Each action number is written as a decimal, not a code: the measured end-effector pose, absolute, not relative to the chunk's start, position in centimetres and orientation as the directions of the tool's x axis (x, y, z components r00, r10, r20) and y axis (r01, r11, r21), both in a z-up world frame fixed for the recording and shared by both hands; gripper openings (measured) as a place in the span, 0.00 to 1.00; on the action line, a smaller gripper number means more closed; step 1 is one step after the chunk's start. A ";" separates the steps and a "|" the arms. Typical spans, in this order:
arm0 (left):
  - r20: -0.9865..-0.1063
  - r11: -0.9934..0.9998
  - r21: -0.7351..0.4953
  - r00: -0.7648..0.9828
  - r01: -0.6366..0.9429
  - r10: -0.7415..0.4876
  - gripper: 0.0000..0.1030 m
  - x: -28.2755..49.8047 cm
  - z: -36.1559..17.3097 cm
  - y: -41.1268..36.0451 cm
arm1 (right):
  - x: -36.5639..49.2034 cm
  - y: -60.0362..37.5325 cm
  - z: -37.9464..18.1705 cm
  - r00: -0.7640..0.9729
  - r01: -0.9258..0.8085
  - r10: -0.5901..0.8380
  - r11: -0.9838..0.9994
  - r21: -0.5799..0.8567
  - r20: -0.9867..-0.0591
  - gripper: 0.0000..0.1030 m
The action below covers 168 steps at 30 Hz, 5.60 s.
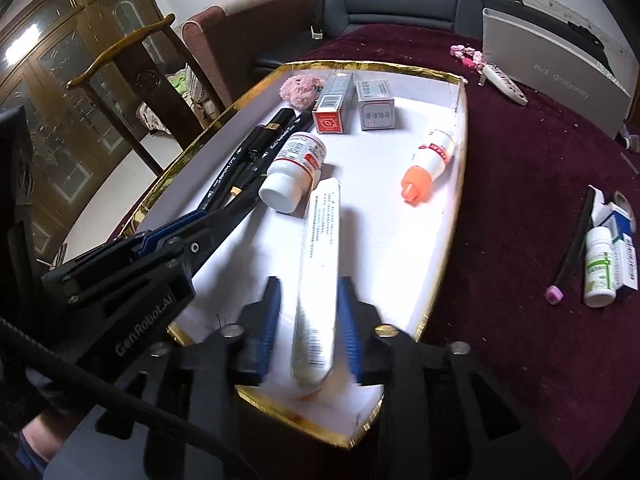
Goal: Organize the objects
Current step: 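Carry the ointment box and black marker into the tray box and release both, then lift both grippers away from the tray toward the remaining items, then grasp the black pink-tipped marker with the left gripper while the right grasps the blue-and-white medicine box, then carry the marker and blue-and-white box over the tray box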
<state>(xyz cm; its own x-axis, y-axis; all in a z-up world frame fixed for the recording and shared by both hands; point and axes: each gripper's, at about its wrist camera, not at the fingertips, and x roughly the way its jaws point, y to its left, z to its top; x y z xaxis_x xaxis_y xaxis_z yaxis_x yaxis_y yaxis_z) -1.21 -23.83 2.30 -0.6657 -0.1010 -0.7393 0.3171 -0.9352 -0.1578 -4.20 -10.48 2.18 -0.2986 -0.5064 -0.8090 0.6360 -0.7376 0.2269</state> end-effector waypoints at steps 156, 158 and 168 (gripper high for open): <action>-0.604 -0.985 0.138 -0.779 0.107 -0.169 0.11 -3.9 5.9 -3.3 | -12.7 7.8 6.3 -0.660 0.393 -0.452 -0.888 0.237 -0.600 0.31; -0.601 -0.985 0.134 -0.780 0.113 -0.171 0.11 -3.6 6.0 -3.9 | -12.3 7.3 6.4 -0.656 0.404 -0.458 -0.885 0.233 -0.600 0.31; -0.601 -0.985 0.056 -0.783 0.160 -0.162 0.11 -1.7 6.3 -8.5 | -9.5 4.6 6.0 -0.611 0.439 -0.492 -0.863 0.252 -0.620 0.31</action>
<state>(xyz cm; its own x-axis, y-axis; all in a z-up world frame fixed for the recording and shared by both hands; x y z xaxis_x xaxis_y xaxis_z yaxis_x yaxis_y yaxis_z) -1.75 -8.47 6.31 -0.7830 -0.1615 -0.6007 0.1602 -0.9855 0.0562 -9.54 4.60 5.95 -0.6113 -0.4920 -0.6199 0.4389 -0.8625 0.2518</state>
